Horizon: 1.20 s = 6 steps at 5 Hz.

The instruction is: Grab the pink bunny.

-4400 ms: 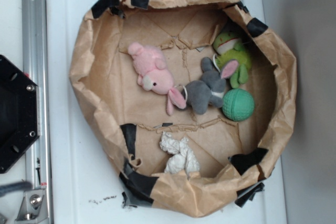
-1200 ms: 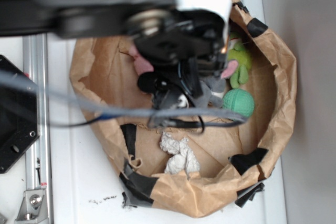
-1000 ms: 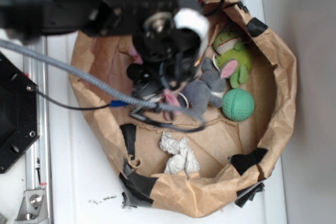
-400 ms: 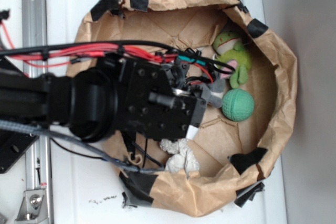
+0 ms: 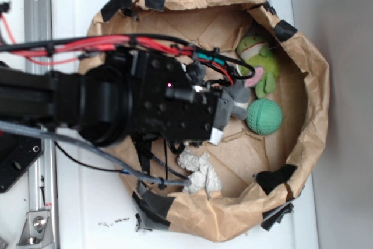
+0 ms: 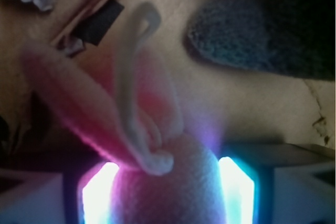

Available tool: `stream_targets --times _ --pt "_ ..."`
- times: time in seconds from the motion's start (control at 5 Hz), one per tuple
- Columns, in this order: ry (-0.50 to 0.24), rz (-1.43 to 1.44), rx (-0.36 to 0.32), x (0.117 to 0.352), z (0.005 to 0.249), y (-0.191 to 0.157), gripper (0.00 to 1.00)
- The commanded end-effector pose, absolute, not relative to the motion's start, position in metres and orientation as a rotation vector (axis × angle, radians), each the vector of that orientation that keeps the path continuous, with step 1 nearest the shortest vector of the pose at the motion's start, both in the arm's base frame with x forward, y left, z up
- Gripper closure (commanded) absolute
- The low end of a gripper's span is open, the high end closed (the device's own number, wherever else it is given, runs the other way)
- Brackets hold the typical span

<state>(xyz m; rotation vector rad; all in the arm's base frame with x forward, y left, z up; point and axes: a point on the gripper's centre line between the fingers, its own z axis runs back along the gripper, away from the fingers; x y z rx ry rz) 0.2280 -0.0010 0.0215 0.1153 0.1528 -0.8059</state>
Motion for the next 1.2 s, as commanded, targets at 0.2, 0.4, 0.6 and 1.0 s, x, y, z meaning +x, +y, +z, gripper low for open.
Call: stream_targets --times 0.2,0.4,0.6,1.0 --pt "-0.238 -0.560 0.127 0.240 0.135 0.007 1.00" --pt "-0.256 -0.405 0.169 0.252 0.185 0.000 1.00" --pt "-0.256 -0.143 0.098 0.241 0.197 0.007 1.00" --pt "-0.244 0.236 0.084 0.234 0.187 0.014 1.00"
